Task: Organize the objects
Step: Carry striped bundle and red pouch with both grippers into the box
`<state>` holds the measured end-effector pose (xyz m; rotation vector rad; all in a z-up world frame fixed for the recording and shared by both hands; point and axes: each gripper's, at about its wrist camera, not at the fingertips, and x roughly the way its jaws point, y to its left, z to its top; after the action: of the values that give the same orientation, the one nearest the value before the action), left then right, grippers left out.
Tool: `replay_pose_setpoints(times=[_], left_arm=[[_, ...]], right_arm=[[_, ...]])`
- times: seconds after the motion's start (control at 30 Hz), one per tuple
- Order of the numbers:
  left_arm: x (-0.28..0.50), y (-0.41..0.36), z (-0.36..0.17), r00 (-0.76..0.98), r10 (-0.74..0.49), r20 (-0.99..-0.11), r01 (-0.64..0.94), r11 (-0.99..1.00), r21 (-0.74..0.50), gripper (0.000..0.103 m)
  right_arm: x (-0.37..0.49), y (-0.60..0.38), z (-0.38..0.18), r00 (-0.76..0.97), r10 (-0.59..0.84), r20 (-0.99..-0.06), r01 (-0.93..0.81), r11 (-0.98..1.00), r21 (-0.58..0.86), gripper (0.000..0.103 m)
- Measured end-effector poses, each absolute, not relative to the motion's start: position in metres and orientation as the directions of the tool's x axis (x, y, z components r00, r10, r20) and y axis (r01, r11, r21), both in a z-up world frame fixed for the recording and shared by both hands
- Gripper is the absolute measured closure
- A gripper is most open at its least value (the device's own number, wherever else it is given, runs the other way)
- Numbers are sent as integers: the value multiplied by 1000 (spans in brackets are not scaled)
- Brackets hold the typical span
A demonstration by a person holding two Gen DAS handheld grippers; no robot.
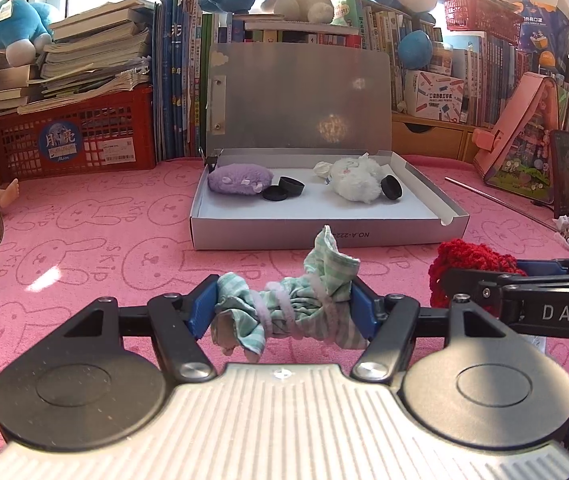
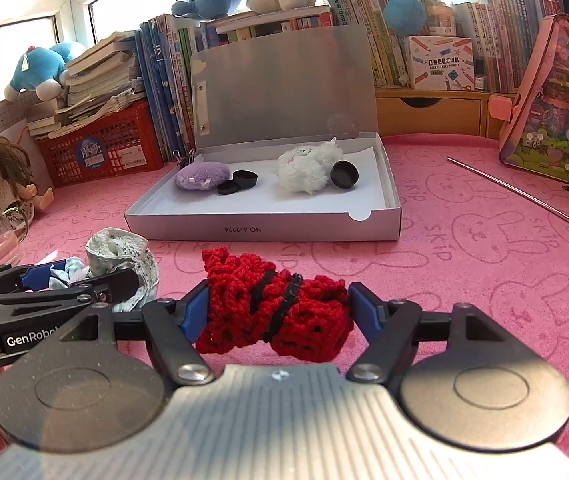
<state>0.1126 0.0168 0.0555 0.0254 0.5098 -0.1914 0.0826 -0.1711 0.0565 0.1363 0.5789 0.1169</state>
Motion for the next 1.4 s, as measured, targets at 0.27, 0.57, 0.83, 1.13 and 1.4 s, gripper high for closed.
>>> replay_pose_setpoints(times=[0.27, 0.57, 0.83, 1.13, 1.4], left_arm=[[138, 11, 73, 862, -182, -473, 202, 979, -8, 31], [180, 9, 94, 874, -188, -447, 194, 980, -34, 31], [227, 16, 98, 875, -187, -447, 177, 982, -65, 31], [271, 14, 80, 857, -162, -489, 149, 987, -66, 31], [296, 10, 60, 842, -135, -523, 142, 990, -27, 31]], right_arm=[[105, -184, 75, 849, 136, -510, -63, 985, 157, 30], [143, -206, 93, 863, 123, -491, -44, 985, 168, 30], [180, -224, 93, 854, 165, -493, -73, 977, 199, 29], [215, -233, 82, 846, 150, -511, -49, 977, 205, 29], [239, -224, 67, 822, 154, -548, -70, 983, 171, 29]])
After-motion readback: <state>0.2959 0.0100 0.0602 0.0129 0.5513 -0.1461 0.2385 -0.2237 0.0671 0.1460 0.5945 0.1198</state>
